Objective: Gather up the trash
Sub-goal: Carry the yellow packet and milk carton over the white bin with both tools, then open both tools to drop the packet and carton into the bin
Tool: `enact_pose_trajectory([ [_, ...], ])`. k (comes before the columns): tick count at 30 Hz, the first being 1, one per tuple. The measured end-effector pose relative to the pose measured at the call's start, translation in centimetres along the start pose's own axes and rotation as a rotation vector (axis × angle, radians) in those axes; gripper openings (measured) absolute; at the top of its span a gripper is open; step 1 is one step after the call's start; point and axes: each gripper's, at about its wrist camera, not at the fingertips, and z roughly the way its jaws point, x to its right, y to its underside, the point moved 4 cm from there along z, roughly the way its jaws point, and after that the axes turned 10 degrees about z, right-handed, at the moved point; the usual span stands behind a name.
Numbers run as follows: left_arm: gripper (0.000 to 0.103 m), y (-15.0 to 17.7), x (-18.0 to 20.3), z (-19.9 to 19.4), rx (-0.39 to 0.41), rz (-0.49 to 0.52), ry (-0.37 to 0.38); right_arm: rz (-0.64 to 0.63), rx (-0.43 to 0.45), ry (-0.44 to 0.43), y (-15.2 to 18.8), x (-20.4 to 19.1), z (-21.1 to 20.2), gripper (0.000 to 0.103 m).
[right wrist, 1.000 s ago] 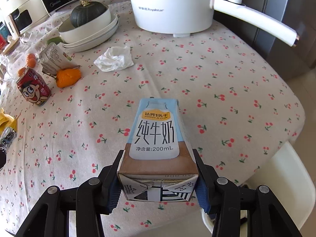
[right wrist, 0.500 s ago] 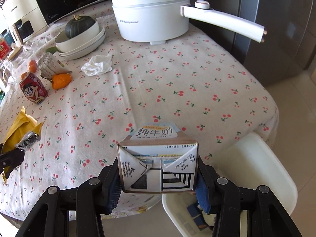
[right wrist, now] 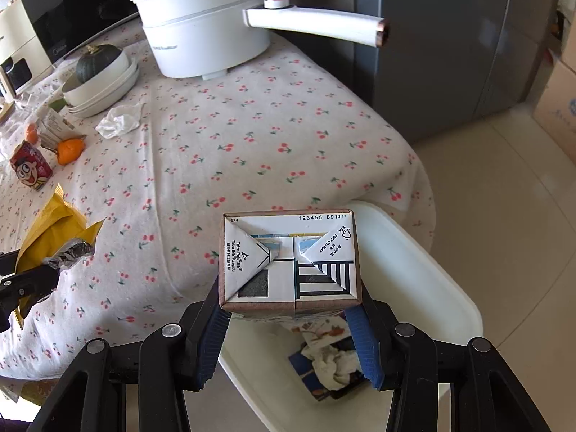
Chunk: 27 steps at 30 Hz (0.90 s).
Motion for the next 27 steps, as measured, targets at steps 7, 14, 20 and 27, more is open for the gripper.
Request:
enact_pose_trajectory([
  [7,0.047,-1.4,5.7,2.4,-0.003,0.088,0.06,0.051,0.001,0.033,1.0,4.7,-1.0,0.054],
  [14,0.047,-2.5,9.4,4.6,0.004,0.147,0.094,0.1,-0.003,0.064,1.8,8.5,-1.5,0.054],
  [20,0.048,-3.1,10.9,5.9,0.021,0.162,0.139,0.113,-0.009,0.078,2.3,10.0,-1.7,0.054],
  [27,0.091,-3.8,11.9,5.8,0.065,0.23,0.089,0.117,-0.019,0.086,2.5,10.6,-1.4,0.054],
])
